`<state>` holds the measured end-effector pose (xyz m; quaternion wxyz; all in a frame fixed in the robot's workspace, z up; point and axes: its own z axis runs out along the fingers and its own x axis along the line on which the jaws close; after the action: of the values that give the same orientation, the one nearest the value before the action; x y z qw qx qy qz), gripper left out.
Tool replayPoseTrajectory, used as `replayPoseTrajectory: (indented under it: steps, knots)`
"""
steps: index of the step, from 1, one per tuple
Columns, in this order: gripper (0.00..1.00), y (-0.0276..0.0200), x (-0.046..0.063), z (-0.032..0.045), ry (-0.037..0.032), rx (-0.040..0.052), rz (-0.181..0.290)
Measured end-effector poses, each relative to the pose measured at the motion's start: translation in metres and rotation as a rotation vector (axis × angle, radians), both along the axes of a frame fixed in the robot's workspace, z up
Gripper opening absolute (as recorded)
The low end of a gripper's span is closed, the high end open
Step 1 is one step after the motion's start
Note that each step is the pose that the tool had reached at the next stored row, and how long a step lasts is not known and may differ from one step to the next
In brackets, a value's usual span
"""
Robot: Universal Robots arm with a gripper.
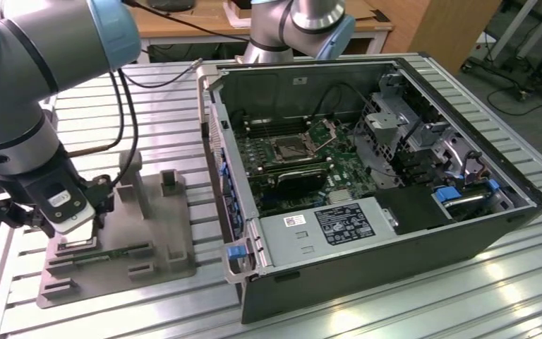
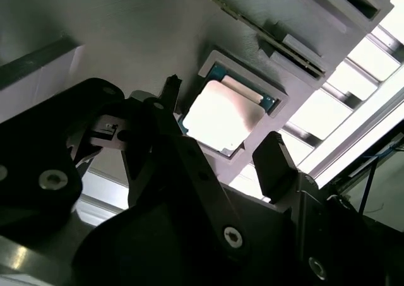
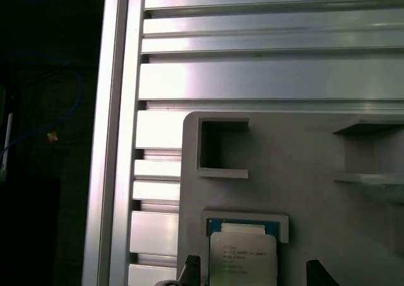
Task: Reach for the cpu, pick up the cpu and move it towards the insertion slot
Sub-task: 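Pick up the cpu and move it towards the insertion slot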
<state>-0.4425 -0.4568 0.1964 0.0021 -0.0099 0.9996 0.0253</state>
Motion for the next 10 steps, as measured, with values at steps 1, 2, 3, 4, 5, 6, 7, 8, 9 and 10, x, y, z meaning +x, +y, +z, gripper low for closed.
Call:
replayPoseTrajectory:
  steps: [1, 2, 3, 4, 5, 6, 7, 8, 9, 10]
  knots:
    - [0.74, 0.0, 0.0, -0.0016, 0.0, 0.0, 0.0]
    - [0.74, 0.0, 0.0, -0.0031, 0.0, 0.0, 0.0]
    - [0.74, 0.0, 0.0, -0.0042, 0.0001, 0.0, 0.0]
    - [0.74, -0.0001, -0.001, -0.0053, 0.0001, -0.0001, 0.0]
    - [0.74, -0.0001, -0.001, -0.0063, 0.0001, -0.0001, 0.0]
    - [0.74, 0.0, -0.001, -0.0075, -0.0001, 0.0001, 0.0]
    - [0.74, 0.0, -0.001, -0.0087, -0.0001, 0.0001, 0.0]
    - [0.74, 0.0, -0.001, -0.0099, 0.0, 0.0, 0.0]
    - [0.74, 0.0, -0.001, -0.0111, 0.0, 0.0001, 0.0]
    - [0.74, 0.0001, -0.001, -0.0122, 0.0, 0.0004, 0.0]
